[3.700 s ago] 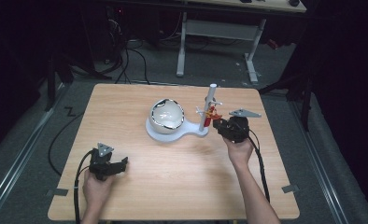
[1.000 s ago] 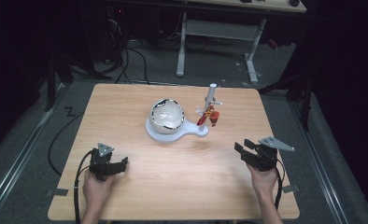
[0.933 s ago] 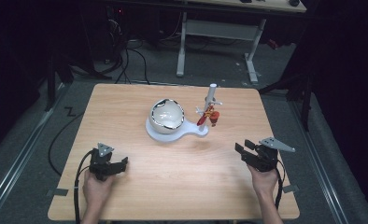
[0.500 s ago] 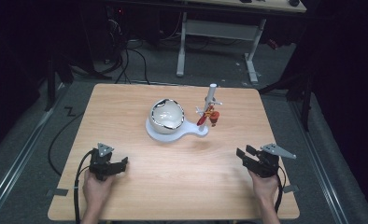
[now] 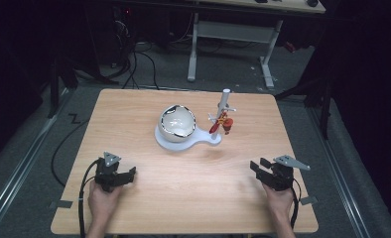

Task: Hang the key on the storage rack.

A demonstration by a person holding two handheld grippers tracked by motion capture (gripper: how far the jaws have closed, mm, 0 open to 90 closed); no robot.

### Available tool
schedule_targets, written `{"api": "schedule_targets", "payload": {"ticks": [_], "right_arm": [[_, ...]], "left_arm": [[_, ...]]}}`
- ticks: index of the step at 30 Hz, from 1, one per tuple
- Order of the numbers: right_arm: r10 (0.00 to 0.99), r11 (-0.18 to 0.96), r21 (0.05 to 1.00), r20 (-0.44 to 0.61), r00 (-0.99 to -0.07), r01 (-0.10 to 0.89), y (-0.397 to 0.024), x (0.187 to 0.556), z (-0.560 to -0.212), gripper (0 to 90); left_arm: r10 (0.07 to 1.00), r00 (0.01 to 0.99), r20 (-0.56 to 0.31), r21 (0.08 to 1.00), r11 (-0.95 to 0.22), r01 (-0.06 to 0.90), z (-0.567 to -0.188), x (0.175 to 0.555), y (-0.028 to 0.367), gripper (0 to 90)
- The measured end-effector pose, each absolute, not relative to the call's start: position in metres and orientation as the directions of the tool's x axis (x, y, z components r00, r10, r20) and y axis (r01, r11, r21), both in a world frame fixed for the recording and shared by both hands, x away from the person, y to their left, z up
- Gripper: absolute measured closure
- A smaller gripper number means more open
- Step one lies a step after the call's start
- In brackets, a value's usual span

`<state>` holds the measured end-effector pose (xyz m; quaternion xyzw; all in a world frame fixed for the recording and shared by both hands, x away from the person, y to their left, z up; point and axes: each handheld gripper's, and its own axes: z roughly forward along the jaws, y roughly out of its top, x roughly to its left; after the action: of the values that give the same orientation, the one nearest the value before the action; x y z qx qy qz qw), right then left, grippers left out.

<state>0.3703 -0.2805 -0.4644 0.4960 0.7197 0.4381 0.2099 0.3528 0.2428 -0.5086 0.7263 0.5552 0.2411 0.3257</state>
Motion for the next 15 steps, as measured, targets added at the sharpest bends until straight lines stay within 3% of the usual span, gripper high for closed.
{"api": "schedule_targets", "payload": {"ticks": [15], "right_arm": [[0.923,0.156,0.805,0.087,-0.375,0.572,-0.285,0.381,-0.474,51.8]], "left_arm": [[0.963,0.268,-0.011,0.741,-0.172,0.65,-0.509,0.353,0.243,20.2]]}}
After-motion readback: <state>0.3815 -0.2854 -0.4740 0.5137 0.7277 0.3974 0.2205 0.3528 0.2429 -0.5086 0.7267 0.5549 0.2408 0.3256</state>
